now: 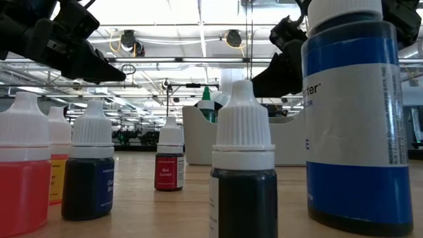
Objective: Pick & Place food coloring
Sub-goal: Put the large purple food coloring bottle into the gray bin
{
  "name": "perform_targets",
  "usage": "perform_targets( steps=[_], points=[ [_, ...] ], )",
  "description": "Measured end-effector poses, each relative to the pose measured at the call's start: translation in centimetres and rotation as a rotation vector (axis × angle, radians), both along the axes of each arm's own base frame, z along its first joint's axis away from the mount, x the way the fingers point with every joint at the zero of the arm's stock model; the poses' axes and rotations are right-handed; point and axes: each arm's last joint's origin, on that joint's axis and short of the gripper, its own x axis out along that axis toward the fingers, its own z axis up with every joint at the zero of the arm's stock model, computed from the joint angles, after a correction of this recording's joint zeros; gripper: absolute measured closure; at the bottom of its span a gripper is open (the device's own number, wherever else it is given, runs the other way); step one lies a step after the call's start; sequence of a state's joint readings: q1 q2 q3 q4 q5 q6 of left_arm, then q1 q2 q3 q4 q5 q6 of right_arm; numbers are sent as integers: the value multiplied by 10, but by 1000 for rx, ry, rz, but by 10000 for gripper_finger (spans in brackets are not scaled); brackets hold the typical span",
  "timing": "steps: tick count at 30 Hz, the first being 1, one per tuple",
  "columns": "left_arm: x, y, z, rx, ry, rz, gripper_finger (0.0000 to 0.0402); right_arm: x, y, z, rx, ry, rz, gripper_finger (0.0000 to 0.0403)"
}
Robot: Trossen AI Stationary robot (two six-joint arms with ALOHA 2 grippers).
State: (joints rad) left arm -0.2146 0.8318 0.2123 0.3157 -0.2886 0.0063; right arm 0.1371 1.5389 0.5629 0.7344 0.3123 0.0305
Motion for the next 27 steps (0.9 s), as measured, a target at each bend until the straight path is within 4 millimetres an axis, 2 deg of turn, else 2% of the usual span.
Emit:
perform_targets(
  steps=[8,14,17,21,27],
  points=[
    [0,0,0,9,1,-2,360,6,4,6,23,2,-20,176],
    [0,0,0,15,2,-4,360,23,5,21,2,138,-32,176],
    [0,0,0,15,2,-4,360,25,5,24,7,149,-33,176],
    [0,0,-1,14,7,-12,360,24,4,20,33,177,-47,174],
    [0,0,-1,12,8,-12,360,32,3,2,48,194,-62,179]
  ],
)
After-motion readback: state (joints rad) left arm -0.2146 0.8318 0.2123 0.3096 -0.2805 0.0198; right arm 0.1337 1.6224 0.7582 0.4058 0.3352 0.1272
